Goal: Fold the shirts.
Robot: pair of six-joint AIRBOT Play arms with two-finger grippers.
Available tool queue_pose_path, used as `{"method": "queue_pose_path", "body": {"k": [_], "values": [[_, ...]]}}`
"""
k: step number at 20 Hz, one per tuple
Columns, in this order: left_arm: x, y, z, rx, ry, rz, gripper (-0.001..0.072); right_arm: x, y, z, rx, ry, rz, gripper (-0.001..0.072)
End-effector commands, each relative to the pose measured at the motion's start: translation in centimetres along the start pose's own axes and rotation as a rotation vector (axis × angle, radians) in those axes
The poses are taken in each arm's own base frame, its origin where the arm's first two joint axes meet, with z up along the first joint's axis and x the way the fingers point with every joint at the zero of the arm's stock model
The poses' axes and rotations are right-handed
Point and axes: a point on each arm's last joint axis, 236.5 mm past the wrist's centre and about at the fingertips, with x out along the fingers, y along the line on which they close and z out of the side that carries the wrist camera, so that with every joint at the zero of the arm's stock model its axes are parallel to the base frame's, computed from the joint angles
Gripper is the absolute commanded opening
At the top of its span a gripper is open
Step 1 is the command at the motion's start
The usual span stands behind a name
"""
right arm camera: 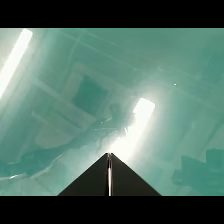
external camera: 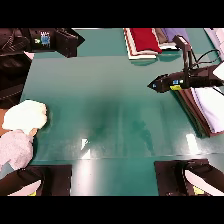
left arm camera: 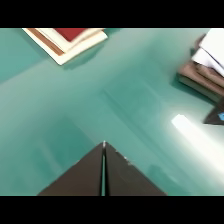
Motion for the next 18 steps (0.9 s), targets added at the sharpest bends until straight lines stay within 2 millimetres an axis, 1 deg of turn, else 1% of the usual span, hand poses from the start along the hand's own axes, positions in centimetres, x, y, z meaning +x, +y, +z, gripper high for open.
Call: {"method": "queue_pose_path", "body": {"k": [1, 2, 3, 4, 5, 6, 8, 10, 12, 13, 14, 15, 16, 17, 18], "values": [[-1.6, 8.0, -3.6, 0.025, 0.157, 0.275, 0.0023, 0.0, 0.0, 0.0, 0.000, 0.001, 0.001, 0.0021], [-3.2, 12.1, -6.4, -0.016, 0.258, 0.399, 0.0025, 0.0, 0.0, 0.0, 0.000, 0.002, 0.001, 0.0021], [-4.7, 15.5, -9.1, -0.061, 0.343, 0.488, 0.0055, 0.0, 0.0, 0.0, 0.000, 0.001, 0.001, 0.0021], [-6.0, 18.5, -12.1, -0.124, 0.419, 0.551, 0.0335, 0.0, 0.0, 0.1, 0.001, -0.002, 0.000, 0.0021], [-7.1, 20.8, -15.1, -0.195, 0.481, 0.601, 0.0553, 0.0, 0.0, 0.1, 0.001, -0.002, 0.000, 0.0021], [-8.2, 22.9, -18.5, -0.267, 0.546, 0.646, 0.0559, 0.0, 0.0, 0.0, 0.000, -0.002, 0.000, 0.0021], [-9.7, 25.3, -25.4, -0.379, 0.671, 0.695, 0.0553, 0.0, 0.0, 0.1, 0.001, -0.002, 0.000, 0.0021], [-10.7, 26.4, -31.7, -0.463, 0.756, 0.721, 0.0553, 0.0, 0.0, 0.1, 0.001, -0.002, 0.000, 0.0021], [-11.0, 26.8, -36.9, -0.514, 0.797, 0.735, 0.0553, 0.0, 0.0, 0.1, 0.001, -0.003, 0.000, 0.0021], [-11.0, 26.8, -38.7, -0.527, 0.808, 0.736, 0.0553, 0.0, 0.0, 0.1, 0.001, -0.003, 0.000, 0.0021], [-10.8, 26.6, -40.1, -0.534, 0.817, 0.733, 0.0553, 0.0, 0.0, 0.1, 0.001, -0.004, -0.001, 0.0021], [-10.7, 26.3, -40.9, -0.536, 0.825, 0.729, 0.0552, 0.0, -0.1, 0.3, 0.001, -0.010, -0.003, 0.0021], [-10.6, 26.1, -41.3, -0.552, 0.827, 0.729, 0.0552, 0.0, -0.1, 0.4, 0.001, -0.016, -0.004, 0.0021], [-10.7, 26.1, -41.1, -0.556, 0.822, 0.733, 0.0550, 0.0, -0.1, 0.5, 0.001, -0.021, -0.006, 0.0021], [-10.7, 26.2, -40.7, -0.562, 0.812, 0.739, 0.0432, 0.0, -0.2, 0.6, 0.001, -0.026, -0.007, 0.0021]]}}
